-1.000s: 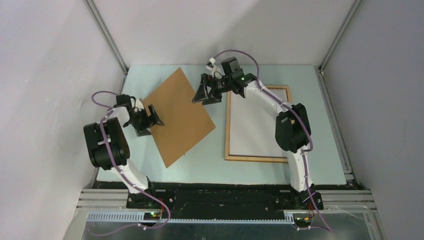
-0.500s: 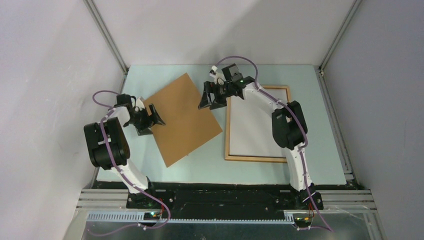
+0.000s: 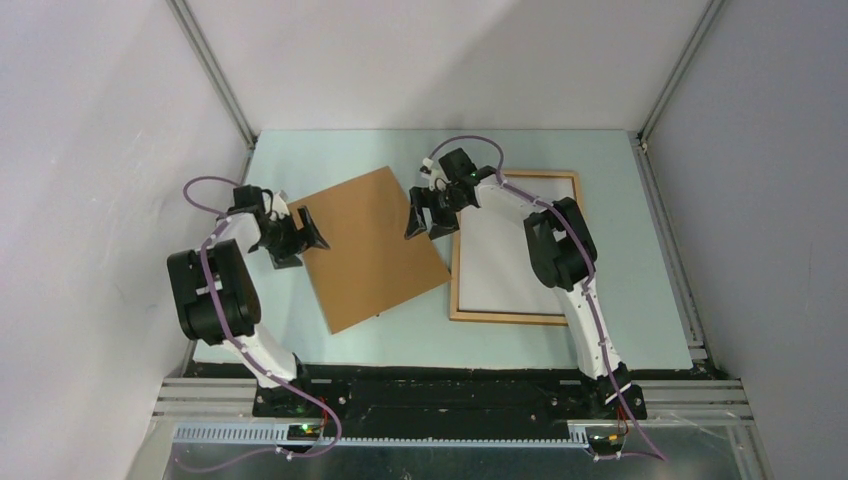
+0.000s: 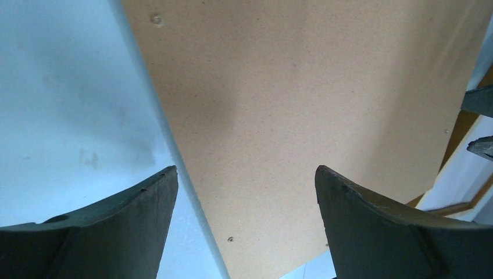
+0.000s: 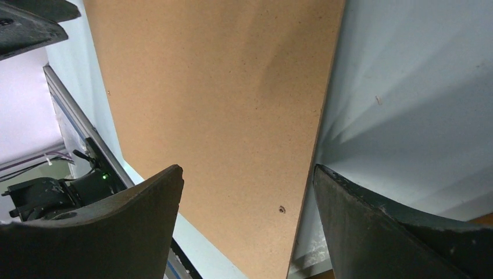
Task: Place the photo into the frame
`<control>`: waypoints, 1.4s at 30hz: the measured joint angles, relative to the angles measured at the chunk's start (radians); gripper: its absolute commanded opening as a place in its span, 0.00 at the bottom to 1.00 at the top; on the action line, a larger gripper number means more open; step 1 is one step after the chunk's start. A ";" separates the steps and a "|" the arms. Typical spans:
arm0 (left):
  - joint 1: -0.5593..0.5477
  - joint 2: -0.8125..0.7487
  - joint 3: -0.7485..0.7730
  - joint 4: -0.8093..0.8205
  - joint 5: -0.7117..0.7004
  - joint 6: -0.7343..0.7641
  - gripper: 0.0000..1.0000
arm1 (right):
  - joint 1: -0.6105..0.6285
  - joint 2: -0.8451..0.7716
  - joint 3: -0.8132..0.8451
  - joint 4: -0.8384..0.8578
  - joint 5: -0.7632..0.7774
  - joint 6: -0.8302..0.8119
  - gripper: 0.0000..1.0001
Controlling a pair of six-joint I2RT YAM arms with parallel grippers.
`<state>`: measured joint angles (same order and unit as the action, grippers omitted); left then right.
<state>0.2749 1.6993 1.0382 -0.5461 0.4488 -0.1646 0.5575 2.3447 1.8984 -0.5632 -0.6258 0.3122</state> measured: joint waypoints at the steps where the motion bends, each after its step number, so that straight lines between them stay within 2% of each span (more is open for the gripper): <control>1: 0.000 -0.006 0.000 -0.001 -0.007 0.000 0.92 | 0.000 0.003 0.002 -0.001 0.002 -0.001 0.87; 11: 0.001 -0.051 0.000 -0.010 -0.080 0.000 0.93 | -0.011 0.028 0.051 -0.013 0.028 -0.019 0.87; 19: -0.002 0.019 0.000 -0.011 -0.078 -0.004 0.92 | -0.014 0.053 0.080 -0.016 0.031 -0.018 0.87; 42: -0.033 0.051 0.027 -0.010 0.037 -0.022 0.92 | -0.003 0.064 0.085 -0.007 0.008 -0.010 0.86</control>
<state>0.2417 1.7500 1.0649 -0.5564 0.4858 -0.1864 0.5541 2.4084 1.9839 -0.5705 -0.6178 0.3019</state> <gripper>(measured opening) 0.921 0.861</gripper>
